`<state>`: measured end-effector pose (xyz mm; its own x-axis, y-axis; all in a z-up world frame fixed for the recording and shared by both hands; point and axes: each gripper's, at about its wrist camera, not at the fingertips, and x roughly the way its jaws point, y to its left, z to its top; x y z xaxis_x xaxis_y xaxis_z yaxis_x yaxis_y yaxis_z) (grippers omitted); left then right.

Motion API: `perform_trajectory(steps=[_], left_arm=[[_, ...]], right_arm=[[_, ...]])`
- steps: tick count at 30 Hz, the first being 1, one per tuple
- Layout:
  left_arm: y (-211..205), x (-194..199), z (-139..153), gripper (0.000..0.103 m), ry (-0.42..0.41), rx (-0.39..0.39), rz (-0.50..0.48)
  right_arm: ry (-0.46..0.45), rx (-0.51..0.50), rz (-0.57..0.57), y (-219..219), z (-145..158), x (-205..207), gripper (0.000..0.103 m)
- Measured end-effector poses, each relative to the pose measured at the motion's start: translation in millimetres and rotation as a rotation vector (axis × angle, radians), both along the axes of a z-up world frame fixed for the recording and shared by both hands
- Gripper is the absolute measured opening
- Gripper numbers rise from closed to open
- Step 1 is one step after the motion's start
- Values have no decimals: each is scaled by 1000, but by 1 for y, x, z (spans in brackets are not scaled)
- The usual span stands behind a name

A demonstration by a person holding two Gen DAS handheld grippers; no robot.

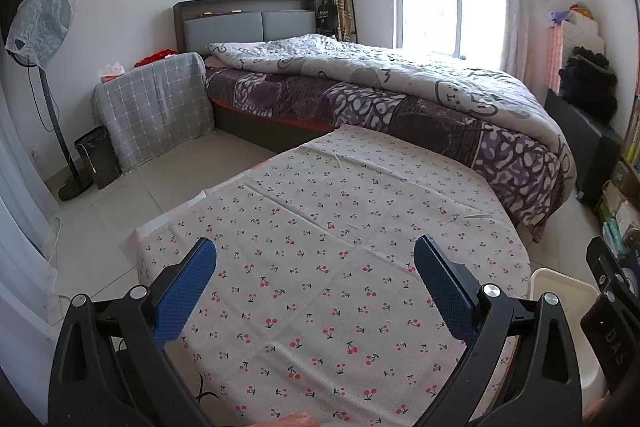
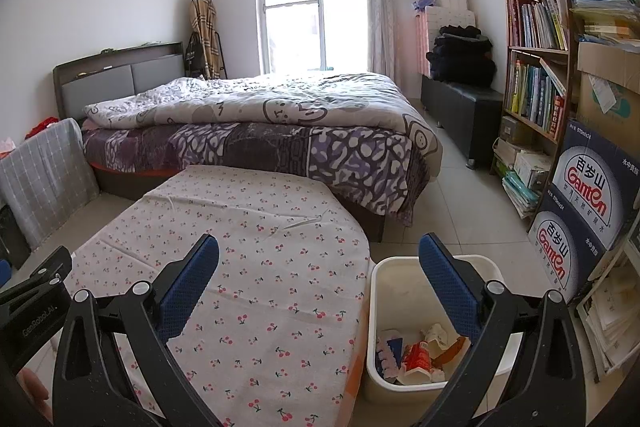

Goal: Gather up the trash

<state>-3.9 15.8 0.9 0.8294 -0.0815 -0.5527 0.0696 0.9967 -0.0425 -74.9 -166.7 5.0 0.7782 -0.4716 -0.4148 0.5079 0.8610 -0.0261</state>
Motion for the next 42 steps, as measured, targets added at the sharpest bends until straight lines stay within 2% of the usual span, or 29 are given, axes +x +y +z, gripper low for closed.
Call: perform_trajectory(steps=[23,42], left_arm=[[3,-1,-3,96,-1,7,1],[3,-3,-2,96,-19,-14,-58]], right_arm=[[9,6,7,-2,1,0,96],[14,13,14,-5,1,0,96]])
